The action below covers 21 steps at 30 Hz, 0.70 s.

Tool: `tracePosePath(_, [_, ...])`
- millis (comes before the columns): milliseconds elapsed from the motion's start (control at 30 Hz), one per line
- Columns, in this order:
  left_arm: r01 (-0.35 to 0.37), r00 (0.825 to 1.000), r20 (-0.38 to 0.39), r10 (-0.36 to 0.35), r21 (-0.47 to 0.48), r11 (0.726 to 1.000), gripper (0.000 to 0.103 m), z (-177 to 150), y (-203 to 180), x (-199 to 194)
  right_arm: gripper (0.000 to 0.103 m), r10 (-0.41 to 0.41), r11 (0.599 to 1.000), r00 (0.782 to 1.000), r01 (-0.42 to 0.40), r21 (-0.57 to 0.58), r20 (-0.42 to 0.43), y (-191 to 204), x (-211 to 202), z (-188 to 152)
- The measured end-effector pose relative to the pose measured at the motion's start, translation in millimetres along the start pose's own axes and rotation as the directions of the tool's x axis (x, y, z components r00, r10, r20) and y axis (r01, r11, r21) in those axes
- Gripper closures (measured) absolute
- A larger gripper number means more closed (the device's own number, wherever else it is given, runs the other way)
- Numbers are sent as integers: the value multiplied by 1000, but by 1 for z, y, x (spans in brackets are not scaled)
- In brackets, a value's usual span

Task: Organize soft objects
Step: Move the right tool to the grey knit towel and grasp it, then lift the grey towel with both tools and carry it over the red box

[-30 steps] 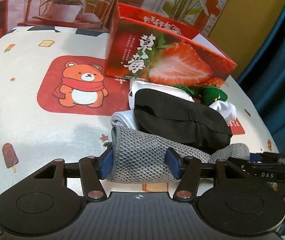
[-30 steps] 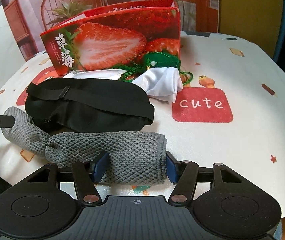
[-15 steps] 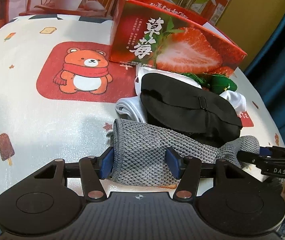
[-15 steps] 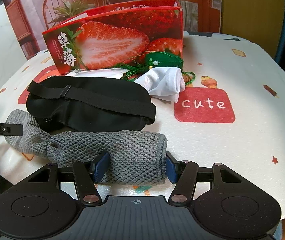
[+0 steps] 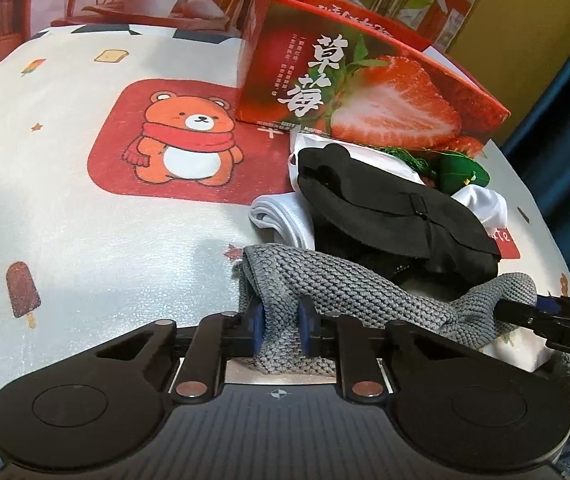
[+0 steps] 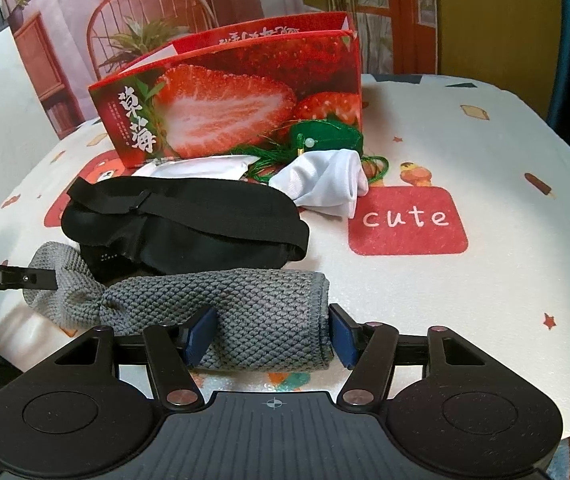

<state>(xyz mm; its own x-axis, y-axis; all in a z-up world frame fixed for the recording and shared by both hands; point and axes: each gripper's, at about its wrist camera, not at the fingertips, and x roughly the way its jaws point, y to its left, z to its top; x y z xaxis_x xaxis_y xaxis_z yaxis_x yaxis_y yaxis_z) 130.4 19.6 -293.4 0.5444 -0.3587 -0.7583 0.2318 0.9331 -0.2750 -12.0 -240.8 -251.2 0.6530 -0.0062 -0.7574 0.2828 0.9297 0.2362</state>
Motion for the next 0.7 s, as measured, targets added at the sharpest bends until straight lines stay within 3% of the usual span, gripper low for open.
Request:
tracePosePath(200, [1,1000,28,0,-2,1000,96,-1,-2,-7,66,33,999,999,-34,26,40,-1,-12,2])
tracePosePath(400, [6,993,119,-3,-18,1000,97,4,-1,-26,84,110,991,986,-119,66,127,-9,-33,9])
tracePosePath(700, [38,970,241,-20,-72,997,97,11,4,-55,87,178,976,967,-198,95,182,-10,-47,21])
